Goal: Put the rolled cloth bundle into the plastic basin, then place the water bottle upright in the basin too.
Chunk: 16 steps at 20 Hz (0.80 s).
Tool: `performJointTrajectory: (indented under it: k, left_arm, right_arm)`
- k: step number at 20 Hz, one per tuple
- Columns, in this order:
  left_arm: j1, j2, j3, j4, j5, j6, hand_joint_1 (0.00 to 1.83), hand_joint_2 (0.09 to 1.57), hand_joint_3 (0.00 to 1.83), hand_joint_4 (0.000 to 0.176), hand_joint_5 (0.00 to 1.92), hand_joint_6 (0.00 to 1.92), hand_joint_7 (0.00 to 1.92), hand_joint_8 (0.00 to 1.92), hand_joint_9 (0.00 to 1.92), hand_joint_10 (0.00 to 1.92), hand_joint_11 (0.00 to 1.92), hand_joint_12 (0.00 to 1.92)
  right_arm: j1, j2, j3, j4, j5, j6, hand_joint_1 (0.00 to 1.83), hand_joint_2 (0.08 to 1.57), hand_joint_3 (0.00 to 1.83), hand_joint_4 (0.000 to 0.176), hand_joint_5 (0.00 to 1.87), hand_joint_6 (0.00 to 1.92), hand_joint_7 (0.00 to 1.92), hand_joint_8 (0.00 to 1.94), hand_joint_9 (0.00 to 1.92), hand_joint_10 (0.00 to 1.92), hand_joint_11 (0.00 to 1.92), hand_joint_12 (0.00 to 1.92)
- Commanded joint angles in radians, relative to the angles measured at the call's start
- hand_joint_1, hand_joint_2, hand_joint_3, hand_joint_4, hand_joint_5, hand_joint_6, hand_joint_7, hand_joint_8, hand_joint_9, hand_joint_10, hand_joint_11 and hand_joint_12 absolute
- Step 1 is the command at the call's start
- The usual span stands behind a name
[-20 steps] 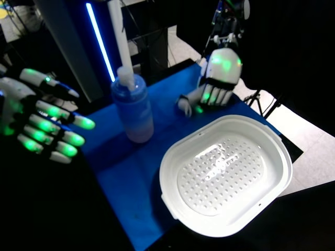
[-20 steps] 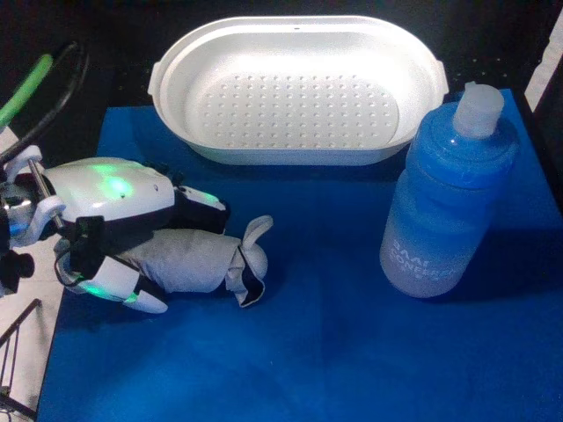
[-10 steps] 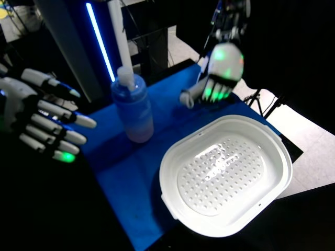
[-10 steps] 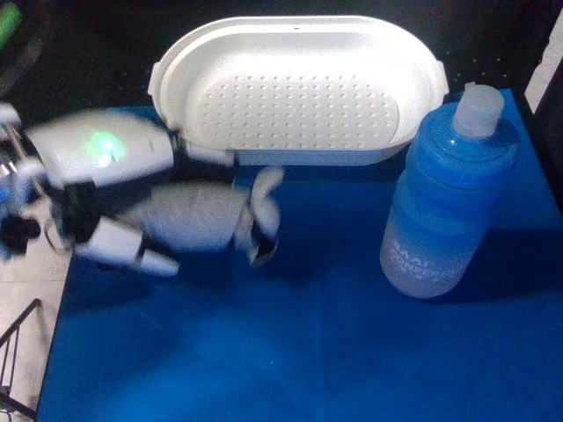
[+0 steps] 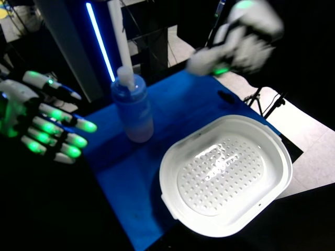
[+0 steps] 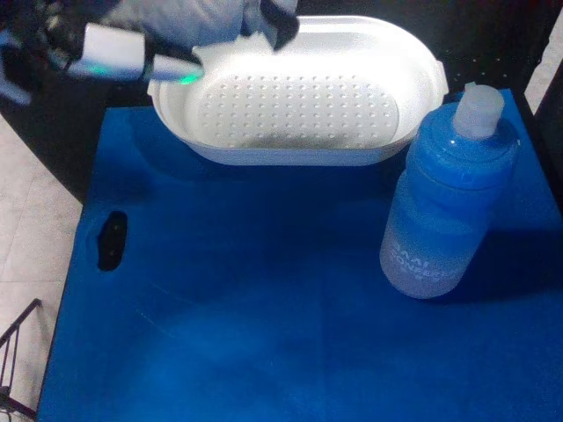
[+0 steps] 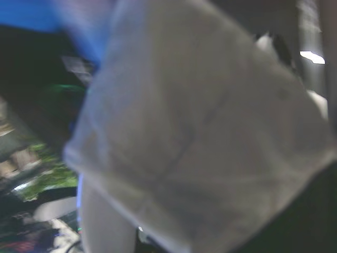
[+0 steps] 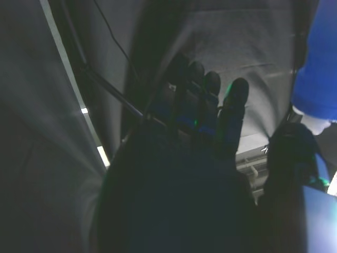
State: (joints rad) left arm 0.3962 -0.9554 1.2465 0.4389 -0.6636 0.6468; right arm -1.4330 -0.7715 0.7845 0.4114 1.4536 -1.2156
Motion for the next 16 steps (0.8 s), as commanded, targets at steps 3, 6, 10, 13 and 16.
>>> performJointTrajectory:
  k: [3, 6, 10, 13, 16]
  left_arm:
    - [-0.028, -0.083, 0.061, -0.141, -0.064, 0.080, 1.61, 1.26, 0.01, 0.176, 0.59, 1.92, 0.73, 1.92, 0.95, 1.92, 1.12, 1.92]
    - [-0.028, -0.199, 0.176, -0.262, -0.056, 0.091, 1.56, 1.22, 0.00, 0.176, 0.62, 1.92, 0.77, 1.92, 0.93, 1.92, 1.04, 1.92]
    - [-0.035, -0.325, 0.305, -0.321, 0.010, 0.091, 1.59, 1.14, 0.00, 0.000, 0.82, 1.88, 1.01, 1.92, 1.21, 1.92, 1.35, 1.92]
    - [-0.052, -0.406, 0.405, -0.320, 0.097, 0.090, 1.15, 1.20, 0.00, 0.000, 0.82, 1.26, 1.16, 1.92, 1.38, 1.92, 1.49, 1.92]
    - [-0.052, -0.451, 0.469, -0.324, 0.183, 0.085, 1.66, 1.07, 0.00, 0.000, 1.16, 1.92, 1.04, 1.92, 1.24, 1.92, 1.33, 1.92]
  right_arm:
    - [0.008, -0.004, 0.012, -0.003, 0.124, 0.019, 0.42, 1.51, 0.00, 0.052, 0.37, 0.00, 0.25, 0.00, 0.18, 0.00, 0.00, 0.32]
    - [0.008, -0.010, 0.023, -0.003, 0.124, 0.030, 0.38, 1.51, 0.00, 0.039, 0.37, 0.00, 0.26, 0.00, 0.17, 0.00, 0.00, 0.29]
    - [0.010, -0.028, 0.043, -0.005, 0.124, 0.045, 0.42, 1.50, 0.00, 0.030, 0.38, 0.00, 0.27, 0.00, 0.19, 0.00, 0.00, 0.38]
    - [0.016, -0.037, 0.056, -0.012, 0.124, 0.052, 0.39, 1.49, 0.00, 0.034, 0.38, 0.00, 0.27, 0.00, 0.20, 0.00, 0.00, 0.41]
    - [0.026, -0.039, 0.059, -0.015, 0.124, 0.052, 0.41, 1.49, 0.00, 0.027, 0.39, 0.00, 0.28, 0.00, 0.22, 0.00, 0.00, 0.45]
